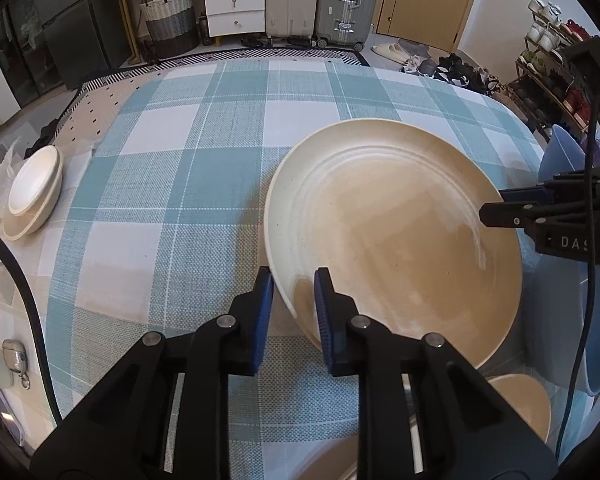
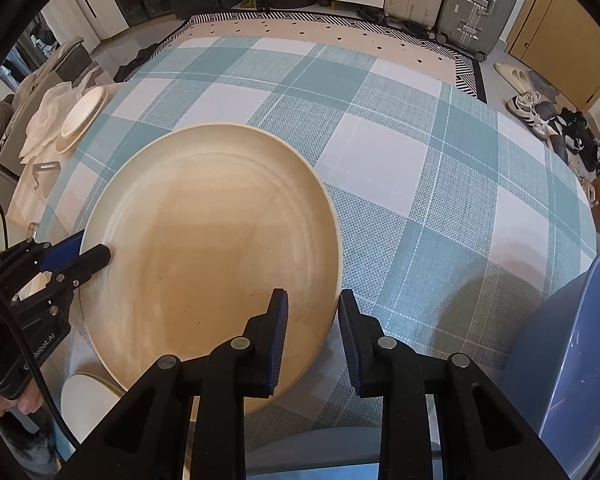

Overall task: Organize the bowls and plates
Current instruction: 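Close the left gripper on the plate rim while the right gripper grips it too, then lift the cream plate with both grippers and carry it over the plate stack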

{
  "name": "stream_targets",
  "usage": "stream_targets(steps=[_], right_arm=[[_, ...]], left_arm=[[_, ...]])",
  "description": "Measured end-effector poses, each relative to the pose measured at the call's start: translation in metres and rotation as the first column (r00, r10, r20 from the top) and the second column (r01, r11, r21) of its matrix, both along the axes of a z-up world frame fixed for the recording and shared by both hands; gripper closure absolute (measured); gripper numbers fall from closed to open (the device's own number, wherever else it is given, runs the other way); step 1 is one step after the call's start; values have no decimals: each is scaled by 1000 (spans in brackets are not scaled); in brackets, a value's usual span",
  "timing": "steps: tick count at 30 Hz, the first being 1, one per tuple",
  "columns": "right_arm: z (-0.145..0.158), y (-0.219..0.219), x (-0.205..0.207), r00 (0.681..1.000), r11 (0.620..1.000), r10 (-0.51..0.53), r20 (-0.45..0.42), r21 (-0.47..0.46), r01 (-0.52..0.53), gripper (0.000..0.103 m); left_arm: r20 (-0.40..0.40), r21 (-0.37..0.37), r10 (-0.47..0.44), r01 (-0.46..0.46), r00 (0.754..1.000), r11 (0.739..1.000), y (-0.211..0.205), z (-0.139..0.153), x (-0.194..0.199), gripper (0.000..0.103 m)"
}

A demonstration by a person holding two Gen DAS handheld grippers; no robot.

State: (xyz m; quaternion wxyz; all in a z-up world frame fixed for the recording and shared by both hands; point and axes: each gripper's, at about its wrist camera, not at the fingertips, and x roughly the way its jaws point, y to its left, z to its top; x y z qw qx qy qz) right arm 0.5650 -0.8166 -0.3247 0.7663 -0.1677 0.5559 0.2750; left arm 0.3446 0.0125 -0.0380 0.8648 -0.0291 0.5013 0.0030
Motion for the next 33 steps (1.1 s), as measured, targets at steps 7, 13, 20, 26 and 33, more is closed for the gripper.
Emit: stream_targets(steps=[7, 13, 20, 26, 33], right_arm=[[19, -2, -8, 999, 999, 7, 38, 34, -8, 77], [39, -5, -21, 997, 998, 8, 72, 59, -13, 77], [64, -10, -40, 994, 996, 9, 107, 90, -19, 77], [87, -16, -61, 990, 992, 12, 144, 119, -30, 77], [110, -24, -88, 983, 988, 18, 184, 146, -46, 77]], left_arm=[[33, 3, 10, -10, 999, 1000, 4, 17, -8, 85], [70, 12, 8, -9, 998, 1000, 4, 39, -21, 85], [114, 18, 11, -14, 993, 1000, 5, 68, -41, 85], [151, 24, 12, -16, 988, 1000, 4, 92, -63, 85], [185, 34, 13, -20, 983, 999, -1, 117, -91, 85]])
